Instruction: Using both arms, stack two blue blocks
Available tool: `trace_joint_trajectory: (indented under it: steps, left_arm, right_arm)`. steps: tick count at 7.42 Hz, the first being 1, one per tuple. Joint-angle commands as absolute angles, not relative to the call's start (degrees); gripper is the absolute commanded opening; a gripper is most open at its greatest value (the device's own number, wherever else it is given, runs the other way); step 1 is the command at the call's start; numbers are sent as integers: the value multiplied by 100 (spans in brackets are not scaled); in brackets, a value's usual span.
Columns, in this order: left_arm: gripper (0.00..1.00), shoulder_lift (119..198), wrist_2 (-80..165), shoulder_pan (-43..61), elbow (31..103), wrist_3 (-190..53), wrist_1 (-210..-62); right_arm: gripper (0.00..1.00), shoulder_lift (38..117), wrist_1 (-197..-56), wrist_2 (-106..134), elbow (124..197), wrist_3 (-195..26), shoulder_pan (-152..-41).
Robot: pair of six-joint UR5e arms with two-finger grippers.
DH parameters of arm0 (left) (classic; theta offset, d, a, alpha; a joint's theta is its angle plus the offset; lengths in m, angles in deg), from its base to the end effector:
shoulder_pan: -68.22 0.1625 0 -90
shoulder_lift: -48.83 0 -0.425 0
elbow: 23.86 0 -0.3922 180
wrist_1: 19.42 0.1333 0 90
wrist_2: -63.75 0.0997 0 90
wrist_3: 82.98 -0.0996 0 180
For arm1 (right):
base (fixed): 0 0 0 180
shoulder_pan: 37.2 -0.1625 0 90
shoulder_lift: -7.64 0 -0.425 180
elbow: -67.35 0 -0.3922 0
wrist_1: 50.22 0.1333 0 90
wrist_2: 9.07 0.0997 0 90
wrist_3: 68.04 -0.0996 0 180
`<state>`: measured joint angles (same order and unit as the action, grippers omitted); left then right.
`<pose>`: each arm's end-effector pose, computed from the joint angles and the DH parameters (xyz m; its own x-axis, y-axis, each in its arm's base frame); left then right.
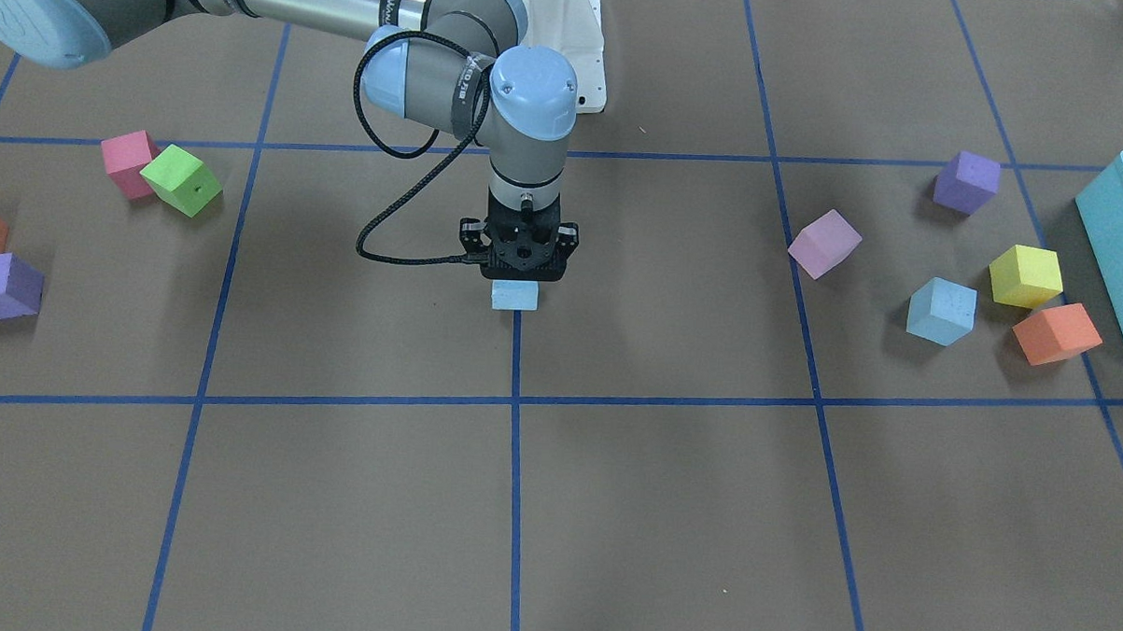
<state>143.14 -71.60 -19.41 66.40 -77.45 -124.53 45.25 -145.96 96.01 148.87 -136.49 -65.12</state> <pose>-0.0400 -0.5425 0.5874 0.6928 0.1765 -0.6992 0.0280 0.9623 0.2706 -0.6186 -0.4494 0.1639 0.7600 0.0014 0.6499 -0.0332 0.9988 0.0368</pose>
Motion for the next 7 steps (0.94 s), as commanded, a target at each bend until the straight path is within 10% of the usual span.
trace_joint_trajectory:
  steps: [1, 3, 6, 7]
  left_arm:
    - [98, 14314, -7160, -1941, 6640, -7745, -12454]
    - [98, 14314, -7160, -1941, 6640, -7745, -12454]
    - [98, 14314, -7160, -1941, 6640, -7745, -12454]
    - [98, 14314, -7160, -1941, 6640, -7745, -12454]
  right_arm:
    - [7, 4508, -14593, 9596, 14812, -13651, -6497]
    - [20, 4508, -14584, 9596, 14804, -13642, -6480]
    - [93, 4508, -14224, 9561, 14663, -13712, -6418]
    - [99, 4508, -14224, 9561, 14706, -13712, -6418]
